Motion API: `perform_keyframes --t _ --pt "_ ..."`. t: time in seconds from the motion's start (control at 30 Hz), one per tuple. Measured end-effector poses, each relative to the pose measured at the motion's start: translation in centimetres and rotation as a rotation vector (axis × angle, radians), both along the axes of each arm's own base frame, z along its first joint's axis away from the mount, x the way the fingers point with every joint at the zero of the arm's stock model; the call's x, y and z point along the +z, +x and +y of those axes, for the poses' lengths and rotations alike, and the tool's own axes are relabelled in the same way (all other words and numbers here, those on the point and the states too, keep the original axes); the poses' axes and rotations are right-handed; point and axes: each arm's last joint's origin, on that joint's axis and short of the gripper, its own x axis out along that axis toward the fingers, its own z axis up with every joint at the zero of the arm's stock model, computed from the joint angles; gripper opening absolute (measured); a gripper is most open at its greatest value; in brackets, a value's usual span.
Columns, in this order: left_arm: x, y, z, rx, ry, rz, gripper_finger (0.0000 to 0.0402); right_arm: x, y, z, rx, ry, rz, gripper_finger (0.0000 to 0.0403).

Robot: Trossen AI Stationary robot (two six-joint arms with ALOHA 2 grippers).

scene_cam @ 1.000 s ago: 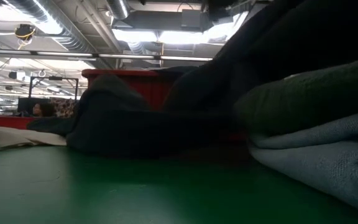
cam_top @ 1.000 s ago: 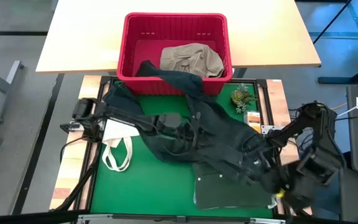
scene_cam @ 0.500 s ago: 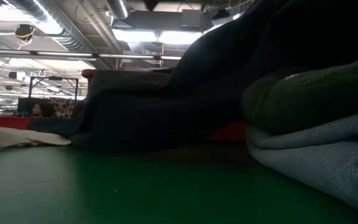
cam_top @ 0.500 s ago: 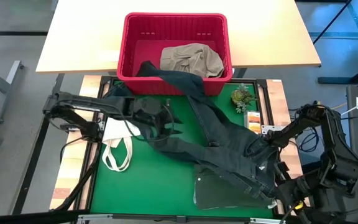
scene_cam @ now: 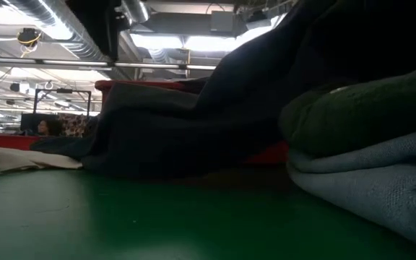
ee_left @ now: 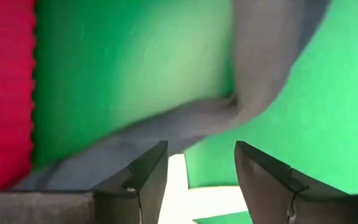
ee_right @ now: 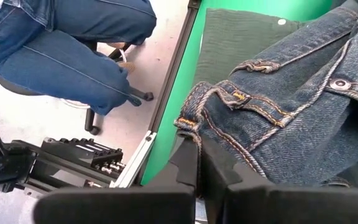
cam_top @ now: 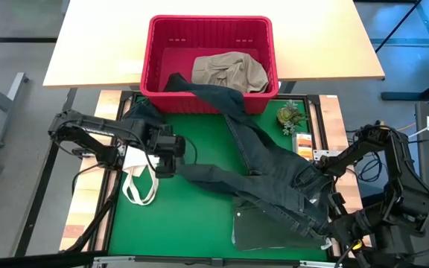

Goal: Fold Laundry from Bin
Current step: Remove the dark blue jean from the red bin

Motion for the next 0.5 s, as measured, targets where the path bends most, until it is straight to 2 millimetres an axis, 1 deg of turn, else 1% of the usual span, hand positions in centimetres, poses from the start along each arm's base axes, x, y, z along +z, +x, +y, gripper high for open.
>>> perform_keyframes --t 0.07,0.13,0.3,0.5 --pt "-0.4 -0.2 0.2 0.039 -0.003 0.025 0.0179 0.0 0.0 0.0 -0.002 -0.002 -0.003 0.0003" --pt "-1.4 -0.5 0.4 0.048 0.001 0.065 0.0179 0.0 0.0 0.0 -0.004 -0.004 -0.007 0.0005" --pt "-5.3 -2.0 1.0 0.045 0.042 0.243 0.0179 0.0 0.0 0.0 -0.004 -0.005 -0.007 0.0006" --pt "-9.8 -4.4 3.1 0.052 0.169 0.453 0.0179 0.0 0.0 0.0 -0.004 -0.005 -0.007 0.0004"
